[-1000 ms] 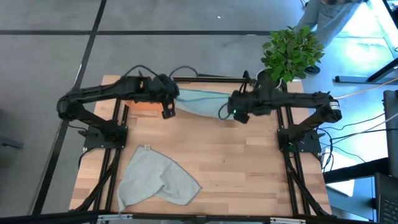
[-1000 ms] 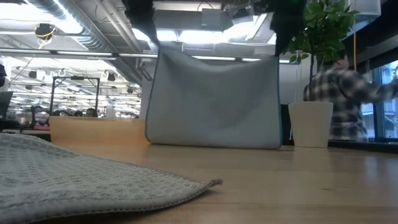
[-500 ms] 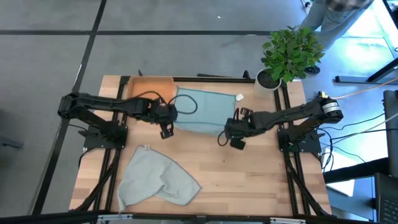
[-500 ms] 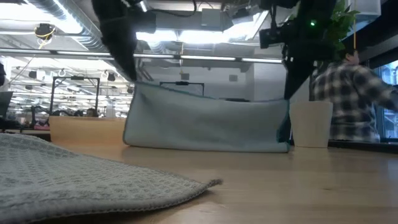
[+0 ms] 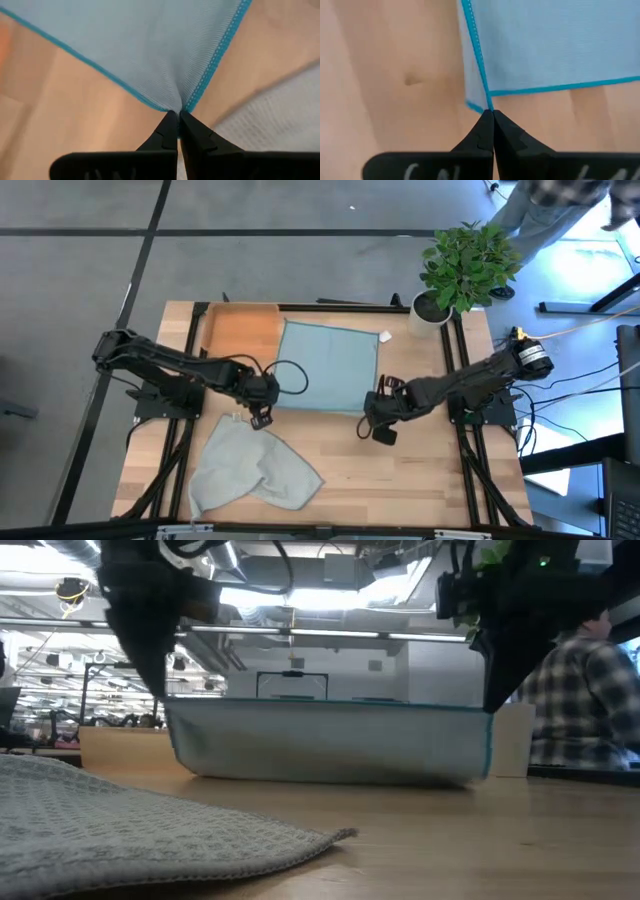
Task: Roll microfiber towels into tight, uniform cylinder then place into a basket
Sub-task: Fold the blue microfiber cloth
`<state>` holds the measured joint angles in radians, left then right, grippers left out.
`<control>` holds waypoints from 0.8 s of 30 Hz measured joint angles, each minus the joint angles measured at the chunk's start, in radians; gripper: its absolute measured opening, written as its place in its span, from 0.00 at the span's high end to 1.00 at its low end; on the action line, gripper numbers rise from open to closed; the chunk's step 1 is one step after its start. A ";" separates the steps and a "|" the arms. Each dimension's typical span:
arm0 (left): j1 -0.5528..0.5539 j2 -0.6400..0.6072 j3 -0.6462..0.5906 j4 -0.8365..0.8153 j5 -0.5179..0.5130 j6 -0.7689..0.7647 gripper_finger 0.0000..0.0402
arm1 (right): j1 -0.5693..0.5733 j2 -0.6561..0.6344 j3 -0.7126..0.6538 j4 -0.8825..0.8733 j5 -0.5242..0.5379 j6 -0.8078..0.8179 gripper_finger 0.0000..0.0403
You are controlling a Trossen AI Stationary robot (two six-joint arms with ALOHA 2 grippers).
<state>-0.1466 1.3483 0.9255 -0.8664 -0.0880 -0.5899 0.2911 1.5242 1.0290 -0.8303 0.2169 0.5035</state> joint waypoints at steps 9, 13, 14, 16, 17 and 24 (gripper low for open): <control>-0.107 0.000 -0.001 0.015 0.087 -0.097 1.00 | 0.057 0.000 0.000 0.055 -0.075 0.017 1.00; -0.152 0.000 -0.001 0.031 0.113 -0.144 1.00 | 0.083 0.000 0.000 0.075 -0.107 0.018 1.00; -0.163 0.000 -0.001 0.033 0.121 -0.159 1.00 | 0.089 0.000 0.000 0.081 -0.111 0.018 1.00; -0.183 0.000 -0.001 0.033 0.134 -0.191 1.00 | 0.098 0.000 0.001 0.089 -0.121 0.019 1.00; -0.190 0.000 -0.001 0.033 0.137 -0.205 1.00 | 0.102 0.000 0.001 0.092 -0.127 0.019 1.00; -0.213 0.000 -0.001 0.033 0.184 -0.248 1.00 | 0.121 0.000 0.002 0.113 -0.172 0.019 1.00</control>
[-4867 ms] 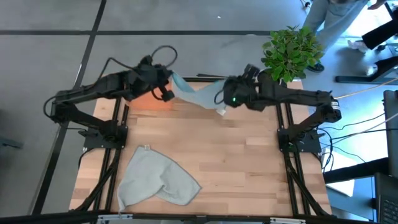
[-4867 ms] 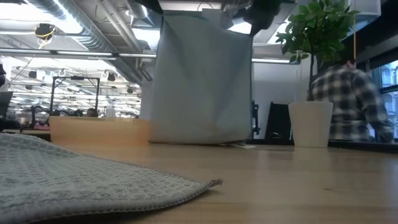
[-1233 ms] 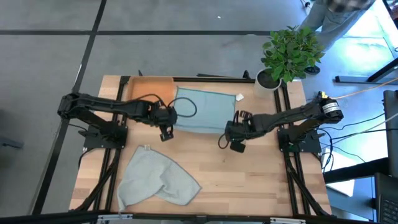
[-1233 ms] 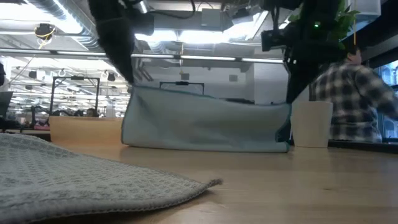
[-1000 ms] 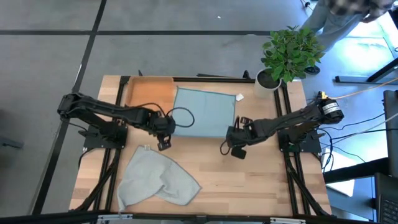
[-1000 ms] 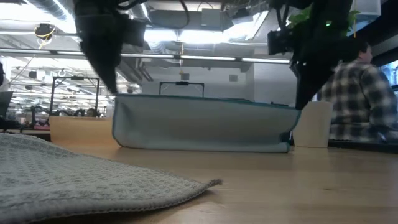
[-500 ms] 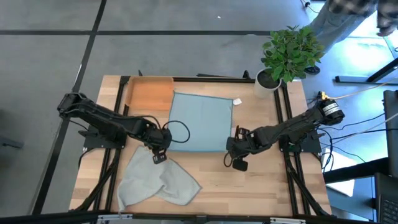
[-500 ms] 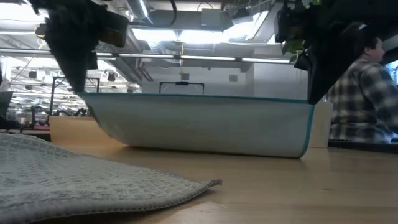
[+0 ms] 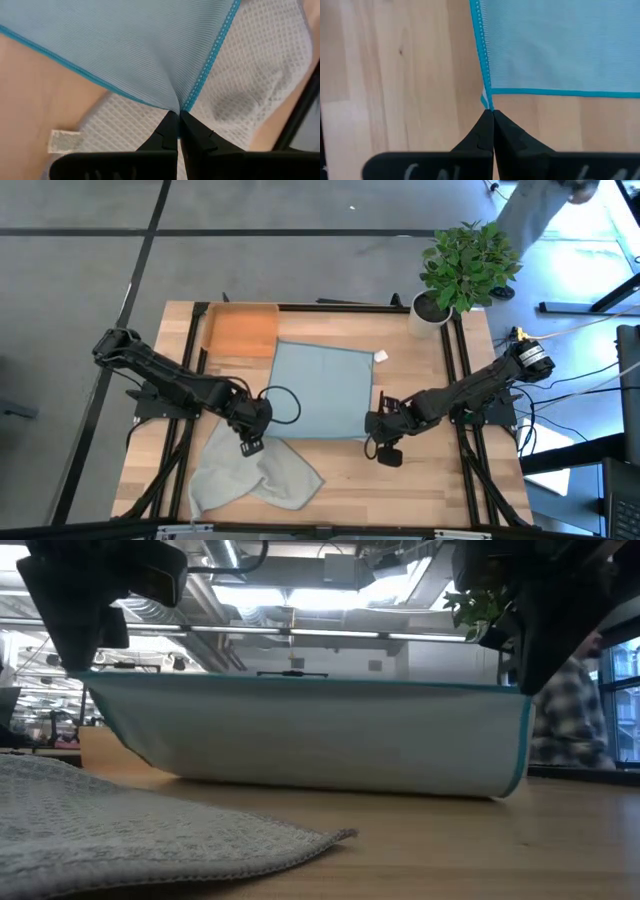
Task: Roll microfiber towels into tight, uniform cylinder then place into a basket
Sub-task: Fold the blue microfiber cloth
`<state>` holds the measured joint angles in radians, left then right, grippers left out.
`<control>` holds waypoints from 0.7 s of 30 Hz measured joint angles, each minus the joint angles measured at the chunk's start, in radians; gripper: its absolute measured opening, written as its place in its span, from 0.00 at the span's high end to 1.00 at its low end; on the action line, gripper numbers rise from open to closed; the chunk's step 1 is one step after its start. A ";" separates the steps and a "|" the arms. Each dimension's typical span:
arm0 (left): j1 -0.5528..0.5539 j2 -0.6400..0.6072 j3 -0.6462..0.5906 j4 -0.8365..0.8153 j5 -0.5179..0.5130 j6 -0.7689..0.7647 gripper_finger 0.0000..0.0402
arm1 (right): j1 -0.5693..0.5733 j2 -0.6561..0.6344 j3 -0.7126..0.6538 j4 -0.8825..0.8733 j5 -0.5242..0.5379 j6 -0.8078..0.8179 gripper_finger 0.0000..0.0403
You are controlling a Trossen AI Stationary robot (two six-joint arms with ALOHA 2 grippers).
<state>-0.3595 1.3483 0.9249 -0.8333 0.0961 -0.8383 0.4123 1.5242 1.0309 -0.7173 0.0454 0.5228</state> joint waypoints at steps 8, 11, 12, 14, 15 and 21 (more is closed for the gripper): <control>-0.056 0.000 0.000 0.047 0.025 -0.001 1.00 | 0.031 0.000 0.000 0.031 -0.022 0.000 1.00; -0.091 0.000 0.000 0.083 0.026 -0.027 1.00 | 0.050 0.000 0.000 0.037 -0.033 0.024 1.00; -0.104 0.000 0.000 0.094 0.026 -0.040 1.00 | 0.057 0.000 0.000 0.040 -0.038 0.040 1.00; -0.131 0.000 0.000 0.115 0.025 -0.060 1.00 | 0.071 0.000 0.000 0.043 -0.040 0.069 1.00; -0.144 0.000 0.000 0.126 0.023 -0.071 1.00 | 0.079 0.000 0.000 0.043 -0.040 0.079 1.00; -0.178 0.000 0.000 0.145 -0.017 -0.069 1.00 | 0.099 0.000 0.000 0.043 -0.033 0.070 1.00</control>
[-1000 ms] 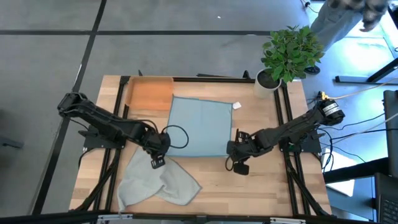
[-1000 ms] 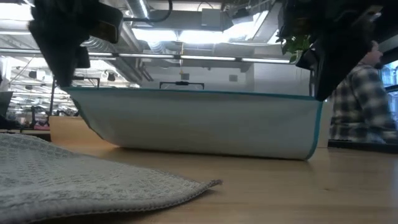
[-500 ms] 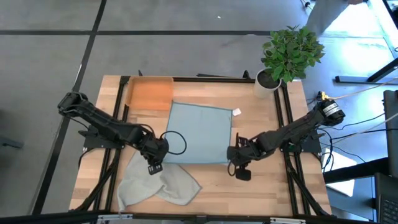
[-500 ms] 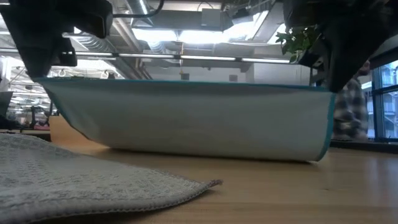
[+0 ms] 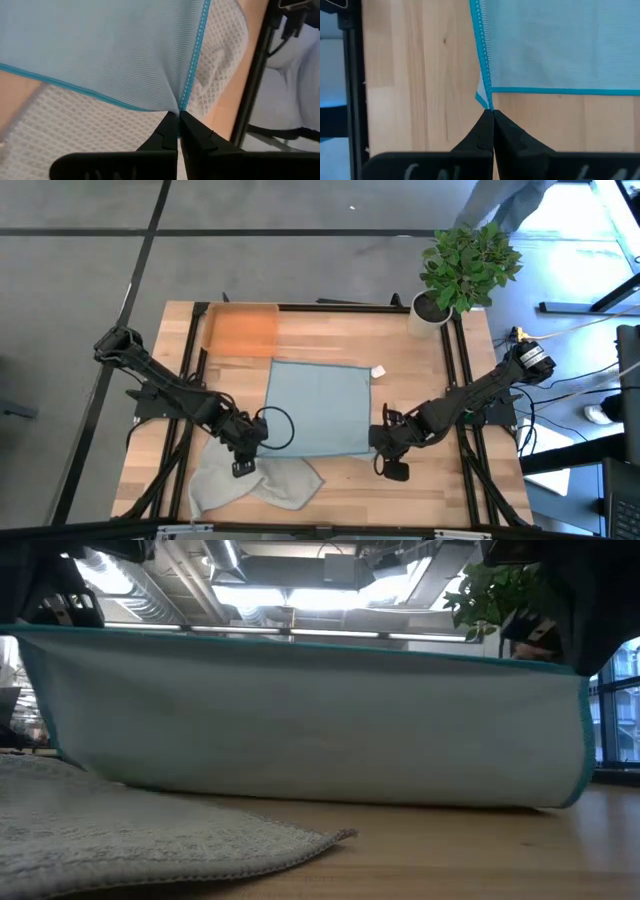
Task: Roll microfiber towels into tight, uniform cylinder then place into a basket
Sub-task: Fold the blue microfiber cloth
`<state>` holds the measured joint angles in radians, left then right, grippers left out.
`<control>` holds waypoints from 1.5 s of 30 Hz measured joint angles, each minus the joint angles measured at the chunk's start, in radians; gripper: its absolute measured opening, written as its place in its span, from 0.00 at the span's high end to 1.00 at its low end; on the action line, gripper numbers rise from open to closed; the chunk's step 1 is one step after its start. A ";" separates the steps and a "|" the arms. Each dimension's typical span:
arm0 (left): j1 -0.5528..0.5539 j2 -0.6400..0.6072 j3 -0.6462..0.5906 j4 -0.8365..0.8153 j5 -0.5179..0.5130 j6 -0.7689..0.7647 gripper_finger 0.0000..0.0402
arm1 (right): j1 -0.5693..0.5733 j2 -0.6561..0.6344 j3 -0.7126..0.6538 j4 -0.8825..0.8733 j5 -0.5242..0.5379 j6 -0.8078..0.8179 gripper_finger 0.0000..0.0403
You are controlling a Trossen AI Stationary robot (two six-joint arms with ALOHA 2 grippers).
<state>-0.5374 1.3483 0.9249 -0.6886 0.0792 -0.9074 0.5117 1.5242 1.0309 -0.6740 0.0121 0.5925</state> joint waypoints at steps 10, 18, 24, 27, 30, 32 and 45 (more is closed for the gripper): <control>0.021 0.000 0.000 -0.023 -0.118 0.077 1.00 | -0.067 0.000 0.000 -0.012 0.079 -0.143 1.00; 0.080 0.000 0.000 -0.080 -0.230 0.140 1.00 | -0.173 0.000 0.000 -0.027 0.153 -0.269 1.00; 0.141 0.000 0.000 -0.145 -0.284 0.159 1.00 | -0.245 0.000 0.000 -0.122 0.252 -0.300 1.00; 0.173 0.000 0.000 -0.176 -0.317 0.158 1.00 | -0.280 0.000 0.000 -0.146 0.288 -0.309 1.00; 0.211 0.000 0.000 -0.189 -0.354 0.159 1.00 | -0.316 0.000 0.000 -0.146 0.314 -0.317 1.00; 0.239 0.000 0.000 -0.189 -0.377 0.159 1.00 | -0.338 0.000 0.000 -0.147 0.330 -0.317 1.00; 0.400 0.000 -0.001 -0.192 -0.525 0.211 1.00 | -0.466 0.000 -0.007 -0.096 0.367 -0.394 1.00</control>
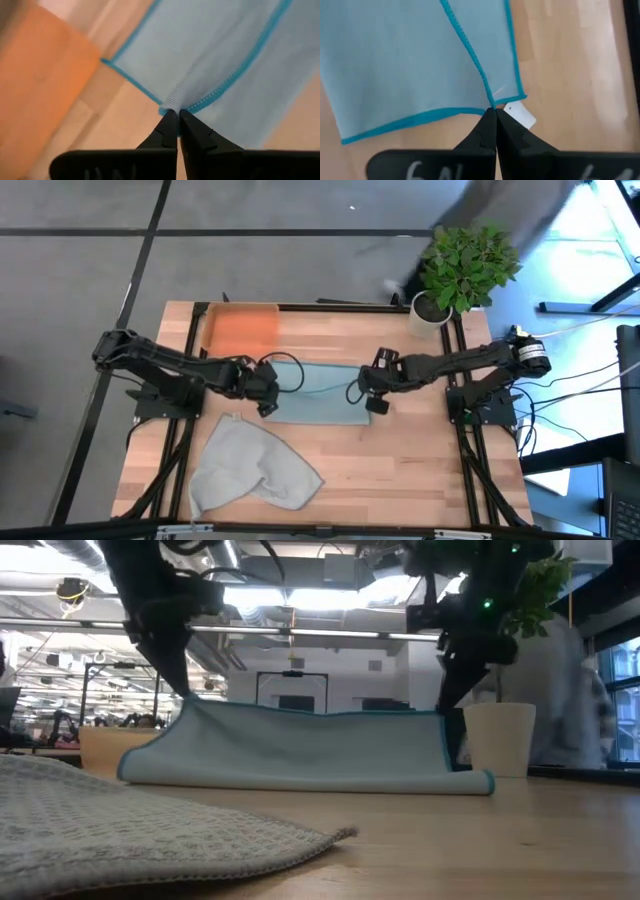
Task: Roll microfiber towels into tight, uniform cylinder then place into a basket
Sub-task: Fold the blue microfiber cloth
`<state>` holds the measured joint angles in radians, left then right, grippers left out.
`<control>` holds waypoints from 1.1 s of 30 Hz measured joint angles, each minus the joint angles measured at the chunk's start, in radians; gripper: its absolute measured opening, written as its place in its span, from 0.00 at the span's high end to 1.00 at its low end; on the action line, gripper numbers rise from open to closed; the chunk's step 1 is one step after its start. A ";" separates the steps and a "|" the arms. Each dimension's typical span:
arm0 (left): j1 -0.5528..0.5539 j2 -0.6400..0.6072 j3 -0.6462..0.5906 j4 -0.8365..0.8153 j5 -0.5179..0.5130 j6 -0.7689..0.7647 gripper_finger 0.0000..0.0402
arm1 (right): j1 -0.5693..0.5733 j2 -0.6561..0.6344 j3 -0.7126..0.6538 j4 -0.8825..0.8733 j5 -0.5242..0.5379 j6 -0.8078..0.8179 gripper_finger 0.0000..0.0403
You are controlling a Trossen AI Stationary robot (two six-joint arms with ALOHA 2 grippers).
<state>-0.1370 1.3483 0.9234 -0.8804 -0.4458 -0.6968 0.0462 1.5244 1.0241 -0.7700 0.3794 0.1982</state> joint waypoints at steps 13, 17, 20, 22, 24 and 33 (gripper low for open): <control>0.135 0.000 -0.081 0.094 -0.013 0.056 1.00 | -0.059 0.001 0.000 0.003 0.055 -0.002 1.00; 0.162 0.000 -0.100 0.171 -0.005 0.114 1.00 | -0.059 0.001 0.000 0.001 0.069 -0.001 1.00; 0.178 0.000 -0.103 0.186 -0.009 0.142 1.00 | -0.059 0.001 0.000 0.002 0.070 0.002 1.00; 0.191 0.000 -0.103 0.186 -0.014 0.157 1.00 | -0.059 0.001 0.000 0.002 0.070 0.006 0.98; 0.205 0.000 -0.103 0.187 -0.010 0.158 1.00 | -0.059 0.001 0.000 0.003 0.071 0.006 0.96; 0.258 0.000 -0.103 0.207 -0.033 0.193 1.00 | -0.059 0.001 -0.001 0.051 0.072 0.008 0.86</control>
<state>0.1209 1.3483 0.8200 -0.6731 -0.4784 -0.5037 -0.0132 1.5249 1.0235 -0.7192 0.4515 0.2057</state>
